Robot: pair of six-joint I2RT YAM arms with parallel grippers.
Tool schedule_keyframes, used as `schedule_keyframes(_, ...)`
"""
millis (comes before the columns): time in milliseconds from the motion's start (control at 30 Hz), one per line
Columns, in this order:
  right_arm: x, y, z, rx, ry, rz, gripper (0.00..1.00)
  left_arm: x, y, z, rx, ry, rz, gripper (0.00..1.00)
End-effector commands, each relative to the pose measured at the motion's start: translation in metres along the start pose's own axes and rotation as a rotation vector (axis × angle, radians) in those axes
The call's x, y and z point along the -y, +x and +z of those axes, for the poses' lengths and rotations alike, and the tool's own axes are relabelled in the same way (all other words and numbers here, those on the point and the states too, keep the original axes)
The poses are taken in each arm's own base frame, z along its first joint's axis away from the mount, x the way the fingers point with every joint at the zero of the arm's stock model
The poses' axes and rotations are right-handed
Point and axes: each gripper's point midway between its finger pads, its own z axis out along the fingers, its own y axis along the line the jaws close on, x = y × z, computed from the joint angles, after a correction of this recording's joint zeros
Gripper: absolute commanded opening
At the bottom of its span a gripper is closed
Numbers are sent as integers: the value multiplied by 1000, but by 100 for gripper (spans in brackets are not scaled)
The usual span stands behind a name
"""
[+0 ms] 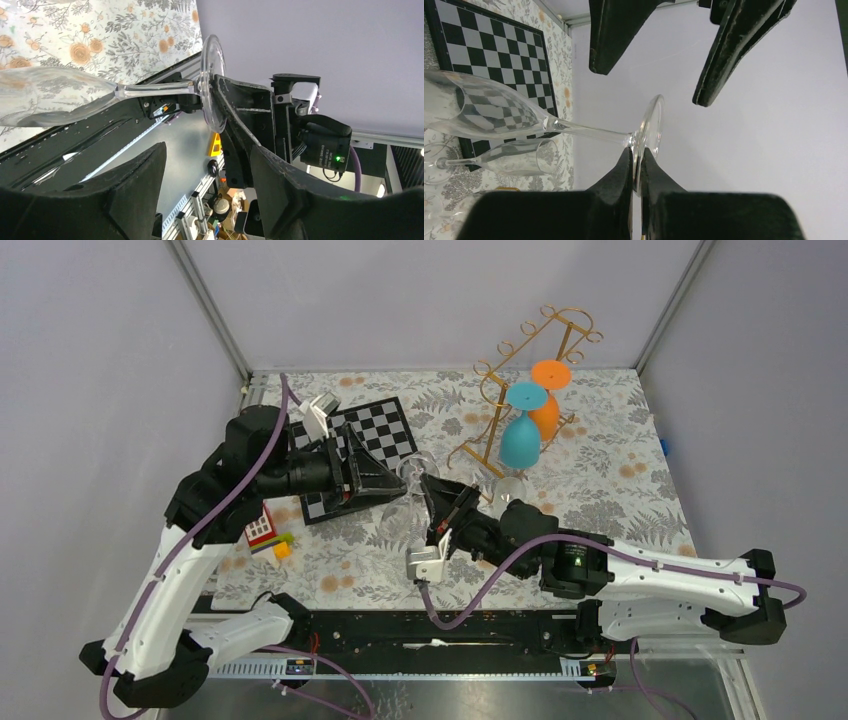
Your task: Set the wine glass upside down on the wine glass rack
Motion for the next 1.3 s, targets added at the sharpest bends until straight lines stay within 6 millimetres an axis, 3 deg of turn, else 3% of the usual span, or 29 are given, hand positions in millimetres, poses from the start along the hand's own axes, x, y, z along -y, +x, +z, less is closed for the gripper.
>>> schedule_keyframes(0,30,-2,-6,-21,110,-18,0,20,-6,1,10,93,20,64)
schedule_keyframes(300,29,-7,-7,-14,103,-45,0,14,-15,14,5,63,20,54)
schedule_keyframes(600,29,-10,-5,-13,97,-64,0,16,-19,20,-3,61,29,27)
schedule_keyframes(800,28,-9,-6,-18,92,-68,0,18,-19,23,-16,80,27,24)
schedule_keyframes(1033,28,-9,-4,-23,97,-52,0,20,-16,23,-37,100,24,2)
schedule_keyframes(1133,27,-10,-3,-18,100,-32,0,20,-16,22,-32,101,30,0)
schedule_keyframes(1167,28,-10,-3,-17,103,-21,5,20,-16,22,-26,100,33,0)
schedule_keyframes(1267,27,-10,-3,-15,110,16,39,20,-18,19,-5,98,43,0)
